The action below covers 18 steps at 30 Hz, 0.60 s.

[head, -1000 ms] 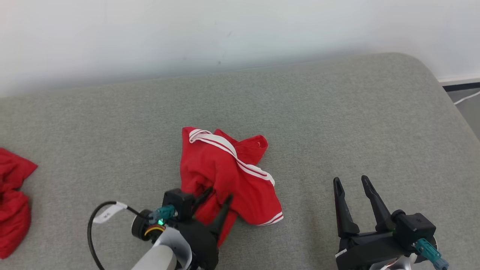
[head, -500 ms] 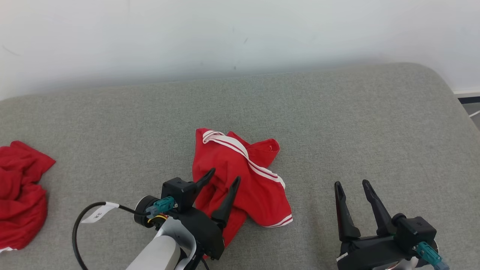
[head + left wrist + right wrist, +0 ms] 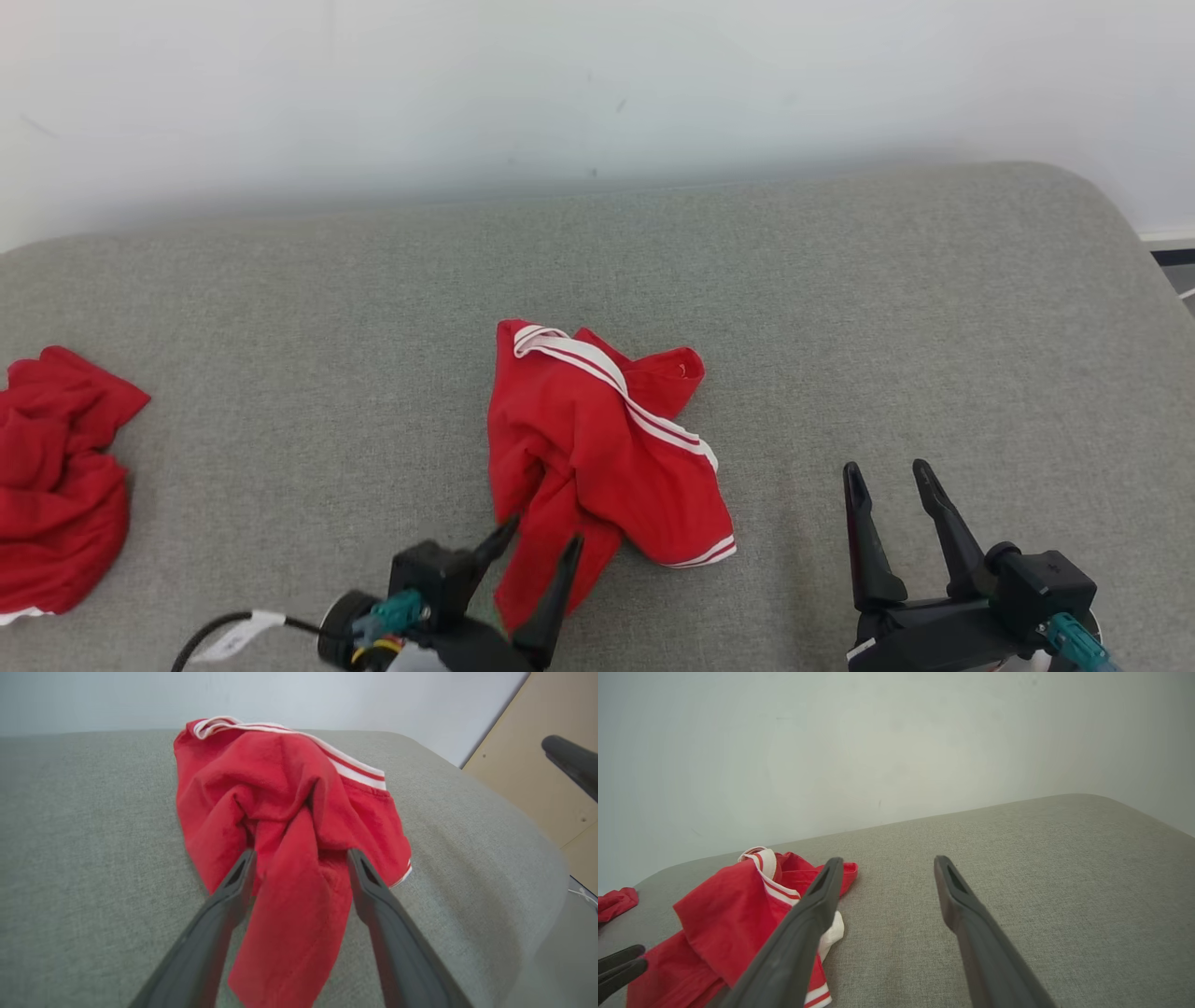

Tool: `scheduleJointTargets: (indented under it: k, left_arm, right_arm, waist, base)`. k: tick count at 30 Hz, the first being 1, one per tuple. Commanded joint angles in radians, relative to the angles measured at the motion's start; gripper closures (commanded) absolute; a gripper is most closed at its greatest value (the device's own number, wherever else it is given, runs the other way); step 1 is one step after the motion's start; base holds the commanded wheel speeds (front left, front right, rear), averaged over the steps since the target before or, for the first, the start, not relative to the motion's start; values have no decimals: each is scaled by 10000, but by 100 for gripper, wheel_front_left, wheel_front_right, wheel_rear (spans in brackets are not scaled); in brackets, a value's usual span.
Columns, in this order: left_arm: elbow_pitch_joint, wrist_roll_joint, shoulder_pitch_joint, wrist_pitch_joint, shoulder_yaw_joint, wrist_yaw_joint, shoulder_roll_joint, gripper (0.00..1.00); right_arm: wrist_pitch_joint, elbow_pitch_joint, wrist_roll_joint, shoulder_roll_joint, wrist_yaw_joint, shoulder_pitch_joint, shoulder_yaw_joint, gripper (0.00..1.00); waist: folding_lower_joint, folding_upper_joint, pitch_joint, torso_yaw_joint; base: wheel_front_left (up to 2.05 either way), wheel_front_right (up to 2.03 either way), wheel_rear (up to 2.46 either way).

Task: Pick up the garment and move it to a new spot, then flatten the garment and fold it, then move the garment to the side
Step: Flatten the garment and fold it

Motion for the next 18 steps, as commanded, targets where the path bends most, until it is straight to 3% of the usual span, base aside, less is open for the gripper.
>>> scheduleJointTargets:
  k: [1, 8, 14, 15, 16, 17, 18]
  left_arm:
    - [-64, -63, 260, 32, 7, 64, 95, 0]
    - [-178, -158, 1116, 34, -93, 279, 375, 0]
    - [244, -418, 1406, -124, -135, 237, 149, 0]
    - [362, -381, 1418, -122, -137, 249, 140, 5]
    - [461, -367, 1401, -144, -150, 267, 137, 61]
    - [534, -410, 1387, -224, -120, 278, 105, 100]
    - [649, -445, 1376, -264, -95, 255, 100, 100]
  right_arm:
    - [-5, -3, 73, -9, 8, 43, 7, 0]
    - [6, 17, 87, -9, 8, 18, 33, 0]
    - [61, 56, 47, -9, 8, -26, 113, 0]
    - [61, 60, 36, -9, 8, -23, 127, 0]
    - [67, 55, 23, -9, 8, -7, 123, 0]
    - [86, 41, 8, -7, 8, 15, 115, 0]
    - [104, 27, -4, -7, 8, 39, 100, 0]
  waist:
    - [0, 0, 8, 39]
    - [0, 0, 26, 153]
    - [0, 0, -62, 69]
    - [0, 0, -84, 39]
    - [0, 0, -102, 18]
    - [0, 0, -119, 6]
    - [0, 0, -134, -2]
  base:
    - [0, 0, 0]
    - [0, 0, 0]
    - [0, 0, 0]
    - [0, 0, 0]
    - [0, 0, 0]
    - [0, 0, 0]
    - [0, 0, 0]
